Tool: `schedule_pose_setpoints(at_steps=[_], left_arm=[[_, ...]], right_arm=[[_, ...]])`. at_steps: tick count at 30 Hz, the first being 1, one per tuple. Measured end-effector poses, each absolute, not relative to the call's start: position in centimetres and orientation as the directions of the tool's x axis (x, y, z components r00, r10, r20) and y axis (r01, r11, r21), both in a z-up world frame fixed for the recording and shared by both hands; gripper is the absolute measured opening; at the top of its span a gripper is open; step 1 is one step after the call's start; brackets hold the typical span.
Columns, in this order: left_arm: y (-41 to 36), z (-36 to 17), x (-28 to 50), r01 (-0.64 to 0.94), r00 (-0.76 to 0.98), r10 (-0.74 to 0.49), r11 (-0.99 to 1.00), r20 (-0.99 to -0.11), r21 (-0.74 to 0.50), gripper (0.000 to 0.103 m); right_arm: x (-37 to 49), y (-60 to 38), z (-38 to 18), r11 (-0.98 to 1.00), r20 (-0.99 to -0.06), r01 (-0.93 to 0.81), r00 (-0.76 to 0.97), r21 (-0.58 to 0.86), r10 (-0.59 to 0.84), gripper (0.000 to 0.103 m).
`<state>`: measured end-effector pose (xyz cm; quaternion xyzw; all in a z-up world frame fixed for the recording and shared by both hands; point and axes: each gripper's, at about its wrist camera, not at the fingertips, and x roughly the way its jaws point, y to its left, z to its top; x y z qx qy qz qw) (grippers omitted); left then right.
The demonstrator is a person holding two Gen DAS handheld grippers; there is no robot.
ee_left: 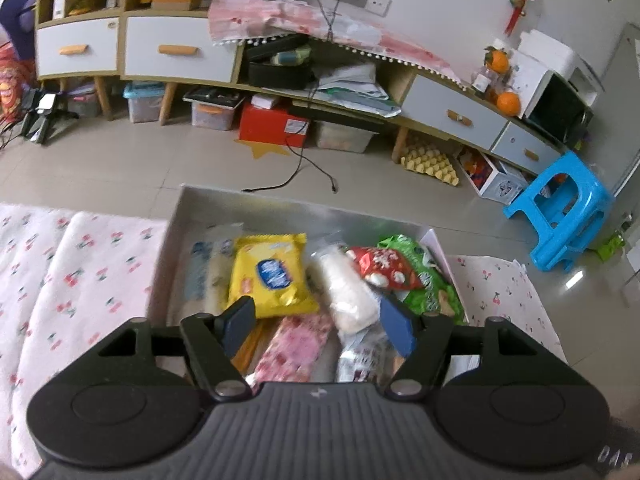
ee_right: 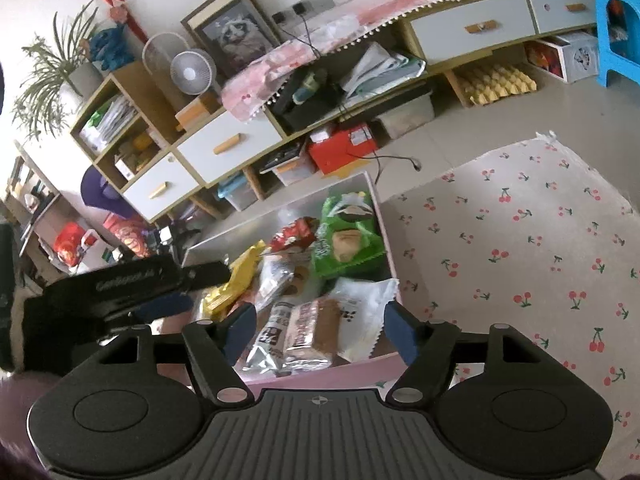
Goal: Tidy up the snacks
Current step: 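Open both tools to drop the snacks into the pink box, then move both tools back over the remaining snacks on the cloth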
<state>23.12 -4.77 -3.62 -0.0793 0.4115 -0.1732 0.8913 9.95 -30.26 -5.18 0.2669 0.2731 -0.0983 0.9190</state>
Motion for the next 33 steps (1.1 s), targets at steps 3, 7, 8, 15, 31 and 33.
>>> schedule_pose_setpoints(at_steps=[3,7,8,15,31,33], left_arm=[[-3.7,-3.1,22.2,0.235,0.605,-0.366,0.931,-0.707,-0.280,0.069],[-2.3,-2.5,20.6,0.227,0.619,-0.349,0.937,-0.704,-0.264,0.079],[-2.1,-2.4,20.2,0.224,0.621,-0.339,0.941,-0.707,-0.255,0.079],[0.3,-2.5,18.0,0.196,0.611,-0.320,0.947,-0.724,-0.253,0.093],[3.2,-5.1,14.3,0.200,0.669,-0.243,0.969,-0.702,-0.145,0.102],[3.7,-5.8,14.0,0.212,0.667,-0.234,0.970,-0.707,-0.120,0.102]], right_arm=[[9.8,-29.9,-4.8,0.837,-0.553,0.322,0.833,0.443,-0.027,0.072],[9.5,-29.3,-4.2,0.851,-0.560,0.317,0.828,0.419,-0.033,0.076],[9.5,-29.1,-4.0,0.857,-0.566,0.318,0.823,0.404,-0.039,0.077],[9.0,-27.3,-3.3,0.900,-0.594,0.296,0.803,0.320,-0.053,0.081],[8.2,-23.3,-3.9,0.966,-0.617,0.222,0.781,0.136,-0.092,0.094],[8.1,-22.9,-4.2,0.973,-0.612,0.202,0.785,0.108,-0.095,0.097]])
